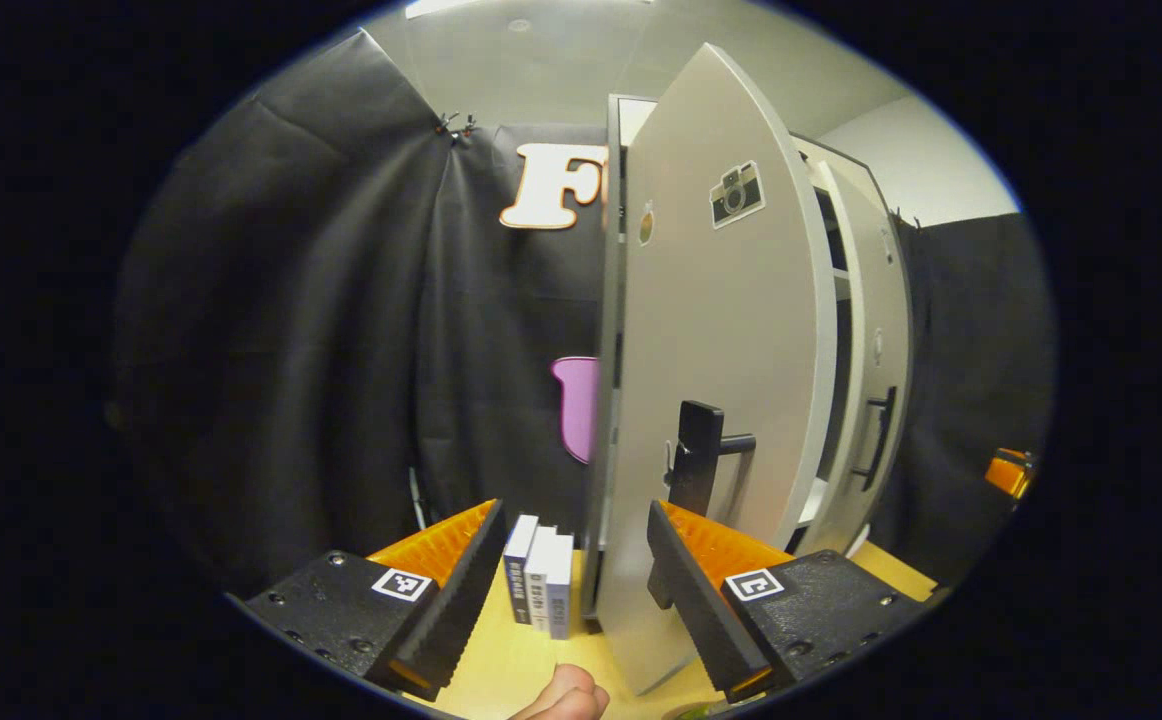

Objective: Grasp the bottle in the cabinet with the left hand and place it on the coaster, then close the right door with the right hand and the left door with the left hand.

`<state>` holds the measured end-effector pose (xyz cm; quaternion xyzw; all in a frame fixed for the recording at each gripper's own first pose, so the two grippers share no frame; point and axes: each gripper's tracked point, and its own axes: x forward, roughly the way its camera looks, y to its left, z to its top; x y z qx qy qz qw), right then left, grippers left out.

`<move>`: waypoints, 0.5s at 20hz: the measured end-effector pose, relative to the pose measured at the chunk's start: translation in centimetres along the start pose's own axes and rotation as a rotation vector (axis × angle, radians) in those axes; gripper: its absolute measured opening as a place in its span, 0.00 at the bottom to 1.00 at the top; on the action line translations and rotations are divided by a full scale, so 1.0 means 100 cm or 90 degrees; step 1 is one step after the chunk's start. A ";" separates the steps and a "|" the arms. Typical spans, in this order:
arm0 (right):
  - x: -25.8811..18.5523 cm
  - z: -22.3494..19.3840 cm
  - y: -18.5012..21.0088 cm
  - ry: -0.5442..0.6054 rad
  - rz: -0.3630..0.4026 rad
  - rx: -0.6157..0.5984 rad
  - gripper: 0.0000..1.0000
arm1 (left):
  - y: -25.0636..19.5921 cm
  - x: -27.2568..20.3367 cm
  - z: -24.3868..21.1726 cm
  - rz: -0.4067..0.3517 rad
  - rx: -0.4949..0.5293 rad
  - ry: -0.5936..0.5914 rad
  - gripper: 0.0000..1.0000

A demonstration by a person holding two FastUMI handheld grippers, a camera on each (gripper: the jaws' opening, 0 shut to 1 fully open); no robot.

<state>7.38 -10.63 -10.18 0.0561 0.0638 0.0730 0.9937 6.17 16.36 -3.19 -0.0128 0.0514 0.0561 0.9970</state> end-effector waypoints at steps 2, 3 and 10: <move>-0.008 0.007 -0.015 -0.001 -0.023 0.008 0.94 | -0.015 0.004 0.002 -0.003 0.005 -0.008 0.92; -0.012 0.011 -0.017 -0.005 -0.024 0.010 0.93 | -0.023 0.006 0.001 -0.005 0.006 -0.010 0.89; -0.029 0.022 -0.030 -0.024 -0.037 -0.033 0.96 | -0.051 0.016 -0.006 -0.015 0.015 0.000 0.89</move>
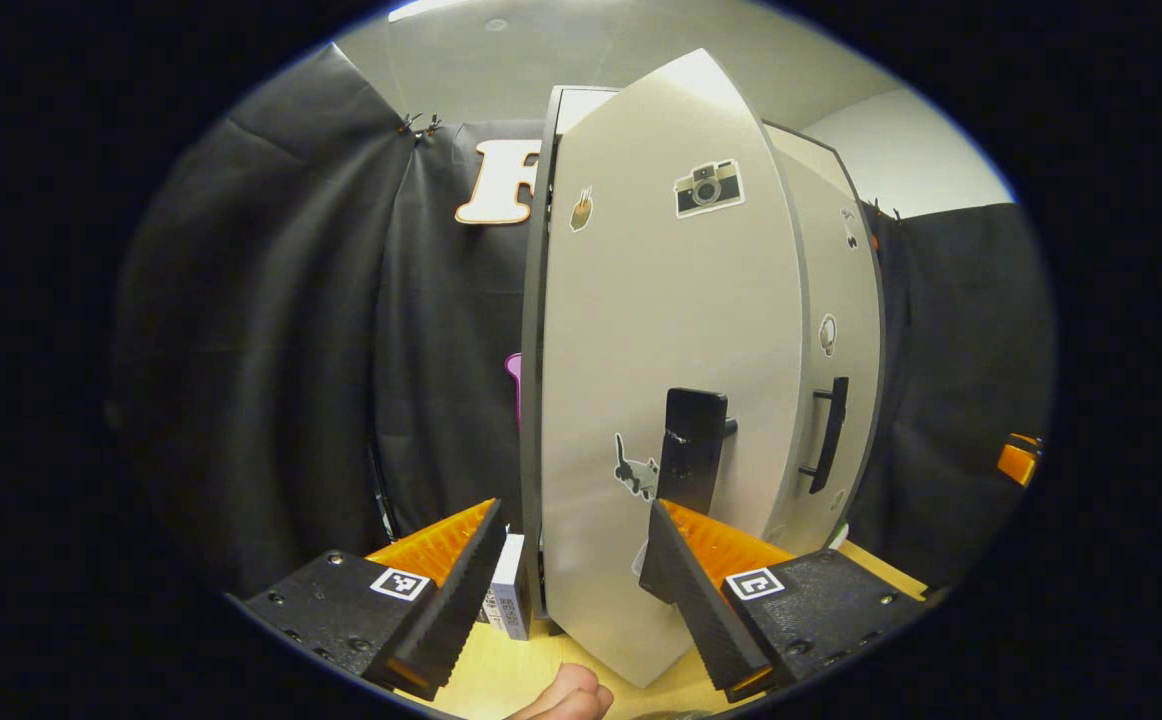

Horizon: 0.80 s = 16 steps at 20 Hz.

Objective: Grasp the bottle in the cabinet with the left hand and place it on the coaster, then close the right door with the right hand and the left door with the left hand.

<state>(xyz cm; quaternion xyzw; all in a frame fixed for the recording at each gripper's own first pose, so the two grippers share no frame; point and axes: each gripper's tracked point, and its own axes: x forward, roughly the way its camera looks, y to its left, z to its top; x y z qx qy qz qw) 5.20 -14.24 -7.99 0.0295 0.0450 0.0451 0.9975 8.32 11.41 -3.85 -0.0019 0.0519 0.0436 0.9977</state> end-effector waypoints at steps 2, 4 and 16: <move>-0.004 -0.002 0.001 0.005 0.003 0.004 0.96 | -0.001 0.000 0.000 0.001 0.000 0.001 0.89; -0.009 -0.003 0.001 0.007 0.005 -0.001 0.94 | -0.002 0.001 0.001 0.003 0.000 -0.002 0.92; -0.050 0.008 0.004 0.000 0.015 -0.021 0.94 | -0.039 -0.013 -0.007 0.022 -0.048 0.016 0.92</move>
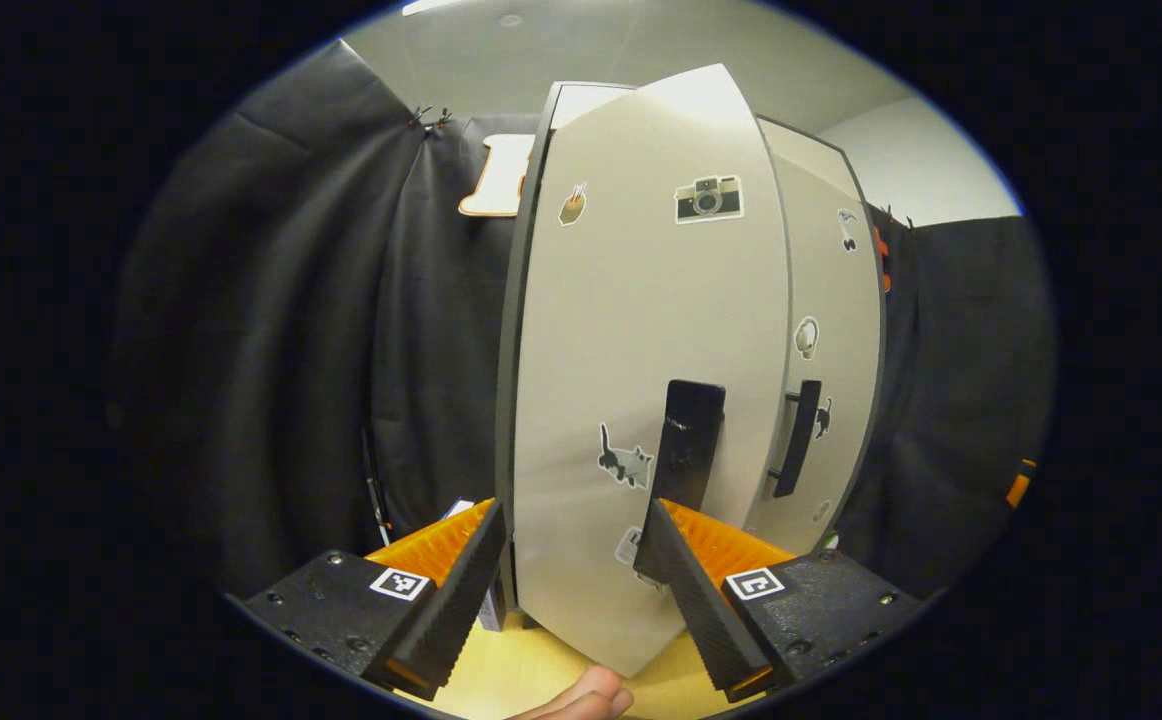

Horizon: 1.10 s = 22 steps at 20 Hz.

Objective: Grasp the bottle in the cabinet with the left hand and place it on the coaster, then close the right door with the right hand and the left door with the left hand.

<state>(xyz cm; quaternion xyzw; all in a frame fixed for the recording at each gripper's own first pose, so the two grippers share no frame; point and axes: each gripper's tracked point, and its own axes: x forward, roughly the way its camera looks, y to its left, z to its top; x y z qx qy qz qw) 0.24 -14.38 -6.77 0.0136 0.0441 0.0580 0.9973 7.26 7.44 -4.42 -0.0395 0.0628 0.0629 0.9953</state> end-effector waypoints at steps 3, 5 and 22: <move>-0.018 -0.001 0.001 -0.003 0.007 -0.007 0.97 | -0.013 -0.027 0.002 -0.005 0.021 -0.007 0.93; -0.028 -0.002 0.007 -0.009 0.014 -0.006 0.94 | -0.017 -0.045 0.008 -0.005 0.058 -0.031 0.93; -0.033 0.037 0.054 -0.046 -0.027 0.035 0.96 | -0.004 -0.083 0.006 -0.035 0.033 -0.015 0.92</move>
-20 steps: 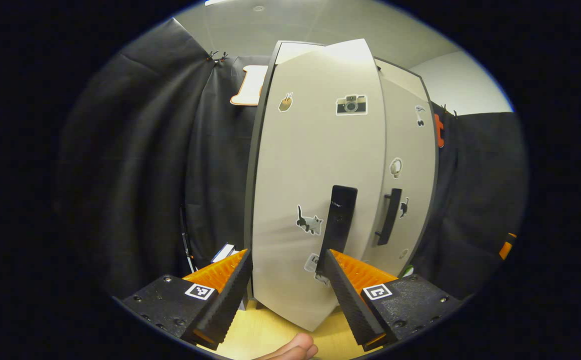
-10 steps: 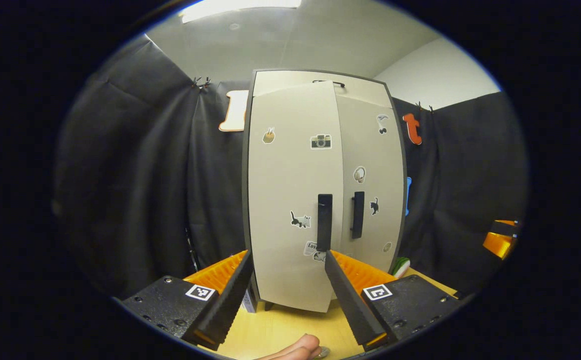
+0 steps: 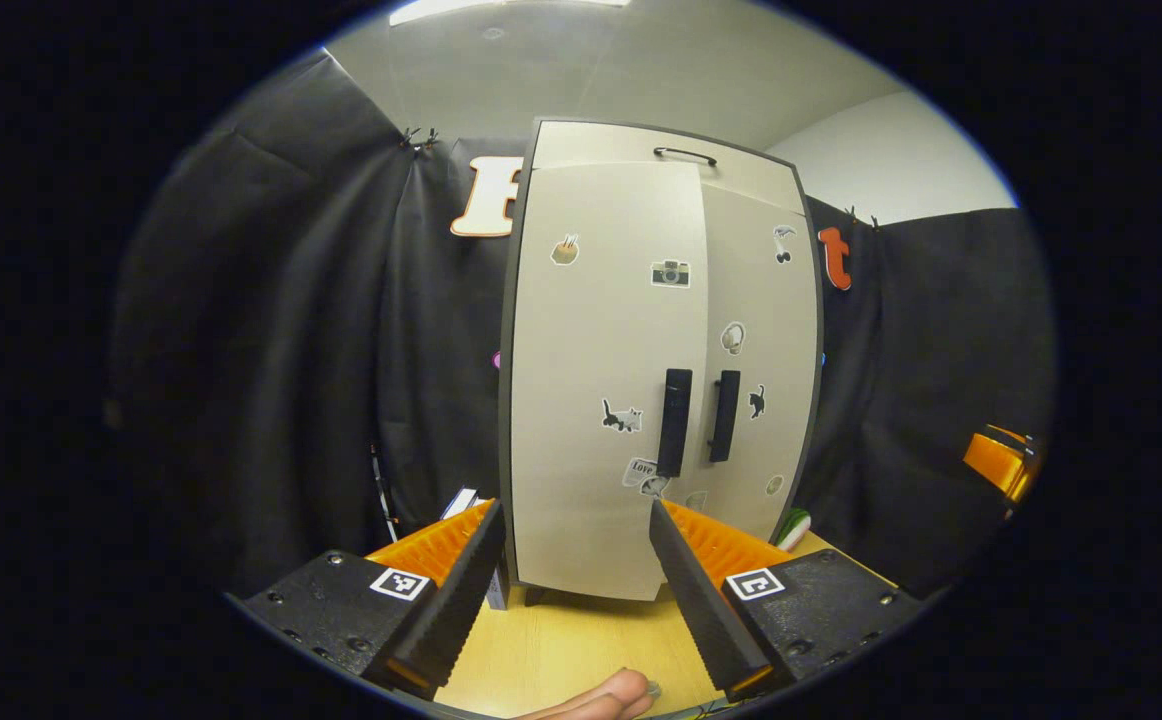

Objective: Grasp the bottle in the cabinet with the left hand and place it on the coaster, then close the right door with the right hand and the left door with the left hand.

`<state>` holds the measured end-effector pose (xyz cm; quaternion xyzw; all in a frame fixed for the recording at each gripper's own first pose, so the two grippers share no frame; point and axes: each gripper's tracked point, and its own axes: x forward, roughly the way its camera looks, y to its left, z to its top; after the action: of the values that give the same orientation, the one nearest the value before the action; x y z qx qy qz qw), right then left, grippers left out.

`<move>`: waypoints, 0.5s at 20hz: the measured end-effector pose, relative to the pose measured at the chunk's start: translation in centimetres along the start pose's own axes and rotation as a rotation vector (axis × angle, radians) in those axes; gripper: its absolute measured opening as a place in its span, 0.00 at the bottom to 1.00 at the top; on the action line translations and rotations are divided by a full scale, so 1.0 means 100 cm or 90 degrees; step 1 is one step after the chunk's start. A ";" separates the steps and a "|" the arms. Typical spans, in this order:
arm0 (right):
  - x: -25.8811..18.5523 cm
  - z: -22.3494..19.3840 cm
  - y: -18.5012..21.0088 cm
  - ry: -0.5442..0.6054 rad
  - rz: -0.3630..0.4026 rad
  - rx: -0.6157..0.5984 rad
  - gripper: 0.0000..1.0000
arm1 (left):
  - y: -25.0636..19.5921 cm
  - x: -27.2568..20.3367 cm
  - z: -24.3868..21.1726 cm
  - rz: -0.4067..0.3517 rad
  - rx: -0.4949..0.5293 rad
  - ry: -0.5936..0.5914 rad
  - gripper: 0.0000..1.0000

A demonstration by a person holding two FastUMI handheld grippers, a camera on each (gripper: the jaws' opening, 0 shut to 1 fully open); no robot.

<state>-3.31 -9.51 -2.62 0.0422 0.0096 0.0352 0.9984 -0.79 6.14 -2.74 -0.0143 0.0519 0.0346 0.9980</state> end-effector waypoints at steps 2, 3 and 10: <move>-0.004 0.003 0.001 0.002 -0.007 -0.003 0.96 | 0.004 -0.002 -0.002 -0.006 0.007 0.003 0.89; -0.007 0.004 -0.001 0.003 -0.014 -0.012 0.93 | 0.002 -0.004 -0.002 -0.014 0.009 0.001 0.89; -0.022 0.008 0.010 0.013 -0.028 -0.054 0.96 | -0.007 -0.016 0.001 -0.047 0.005 -0.001 0.92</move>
<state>-5.56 -8.74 -1.75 -0.0009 0.0196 0.0140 0.9997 -2.34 5.35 -2.48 -0.0123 0.0510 -0.0028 0.9986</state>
